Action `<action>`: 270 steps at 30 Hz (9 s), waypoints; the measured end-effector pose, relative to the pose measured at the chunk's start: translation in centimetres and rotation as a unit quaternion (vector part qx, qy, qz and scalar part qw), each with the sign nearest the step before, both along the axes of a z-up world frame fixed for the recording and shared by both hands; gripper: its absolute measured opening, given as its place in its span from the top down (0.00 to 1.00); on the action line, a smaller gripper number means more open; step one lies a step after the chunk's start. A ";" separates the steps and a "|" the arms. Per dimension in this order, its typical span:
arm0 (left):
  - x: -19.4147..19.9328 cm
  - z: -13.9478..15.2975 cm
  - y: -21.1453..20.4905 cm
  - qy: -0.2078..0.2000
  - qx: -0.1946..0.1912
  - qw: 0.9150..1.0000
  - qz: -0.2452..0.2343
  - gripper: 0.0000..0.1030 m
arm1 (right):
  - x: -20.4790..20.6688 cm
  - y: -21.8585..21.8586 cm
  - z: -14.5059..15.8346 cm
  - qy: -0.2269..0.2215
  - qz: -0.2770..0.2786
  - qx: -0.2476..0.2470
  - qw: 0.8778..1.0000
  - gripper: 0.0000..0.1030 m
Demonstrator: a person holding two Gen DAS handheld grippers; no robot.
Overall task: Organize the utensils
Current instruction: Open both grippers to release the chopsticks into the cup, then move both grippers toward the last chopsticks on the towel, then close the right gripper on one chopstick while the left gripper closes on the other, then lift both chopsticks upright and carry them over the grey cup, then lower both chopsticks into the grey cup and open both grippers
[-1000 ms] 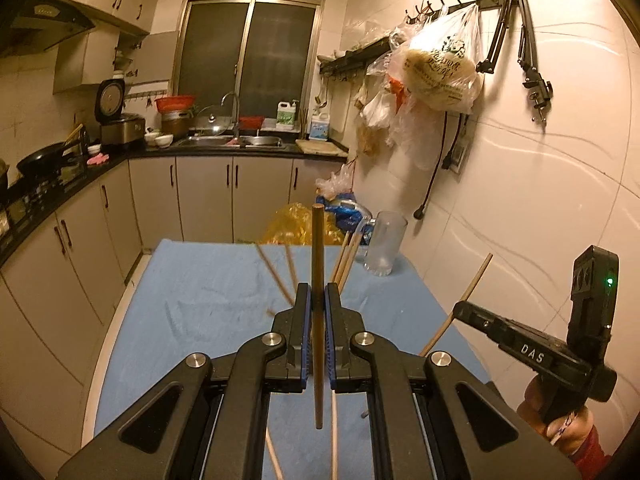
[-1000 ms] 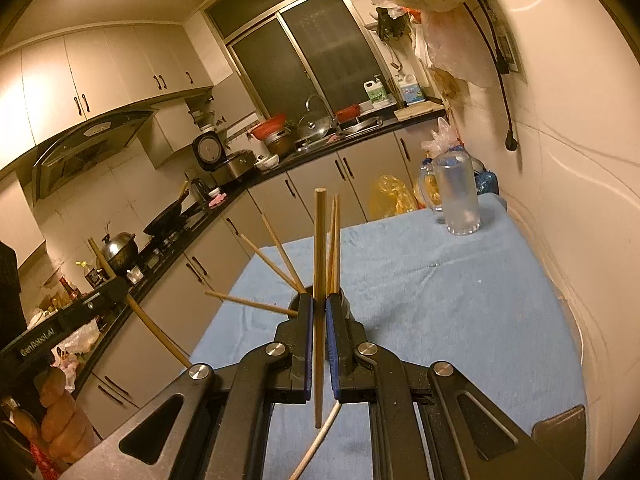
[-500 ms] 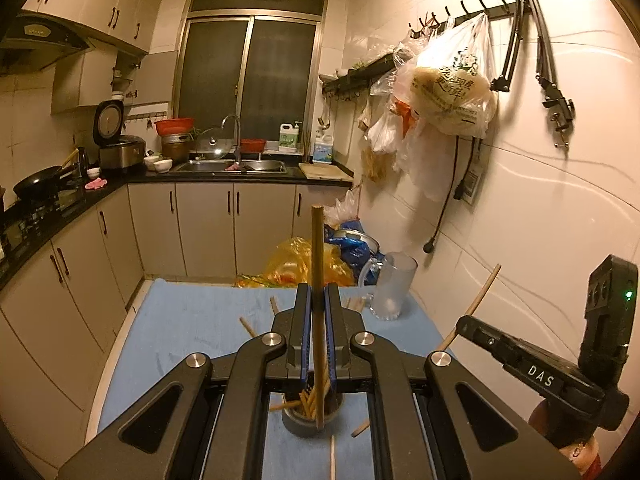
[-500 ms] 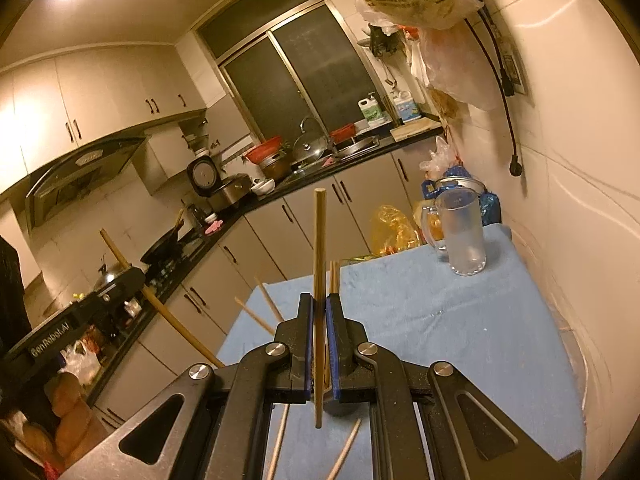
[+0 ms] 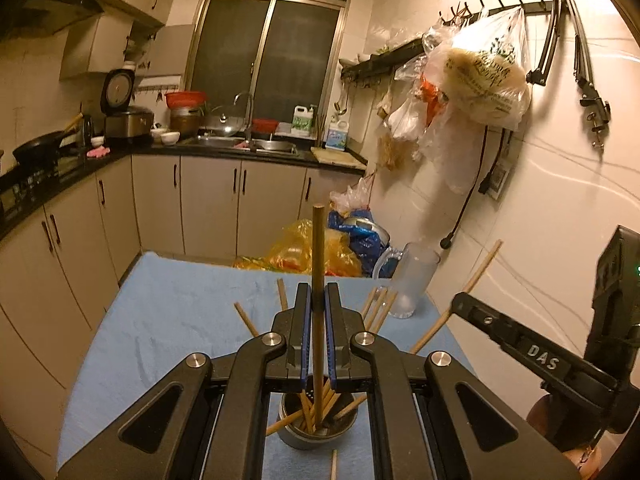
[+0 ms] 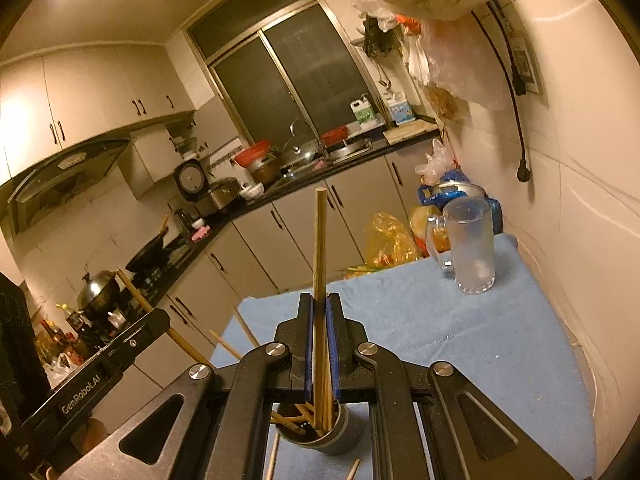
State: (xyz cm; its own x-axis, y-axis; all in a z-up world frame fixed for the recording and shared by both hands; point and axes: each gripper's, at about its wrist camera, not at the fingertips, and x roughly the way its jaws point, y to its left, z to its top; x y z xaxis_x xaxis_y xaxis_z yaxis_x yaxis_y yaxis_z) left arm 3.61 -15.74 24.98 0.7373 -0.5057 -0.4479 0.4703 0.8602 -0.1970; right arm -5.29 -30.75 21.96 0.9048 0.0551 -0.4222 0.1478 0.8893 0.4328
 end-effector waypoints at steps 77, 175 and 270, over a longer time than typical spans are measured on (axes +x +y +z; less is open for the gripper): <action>-9.7 -9.7 8.3 0.006 0.073 0.995 0.074 0.33 | -6.3 3.8 -8.1 0.065 -0.104 -0.110 0.986 0.02; -11.7 -9.6 10.7 0.094 0.067 0.993 0.014 0.94 | -9.7 9.5 -8.7 0.110 0.090 -0.015 0.990 0.93; -12.3 -2.3 6.7 0.023 0.068 0.997 -0.024 0.94 | -12.3 4.7 -1.0 0.020 0.030 -0.026 0.999 0.94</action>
State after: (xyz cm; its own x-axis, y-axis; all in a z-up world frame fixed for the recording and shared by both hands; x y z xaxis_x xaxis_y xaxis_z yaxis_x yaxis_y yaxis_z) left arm -8.69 -9.01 22.72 0.6913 -0.4713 -0.5477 0.5041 0.8576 -0.1018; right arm -17.56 -26.09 20.97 0.8830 0.0866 -0.4614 0.1089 0.9182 0.3808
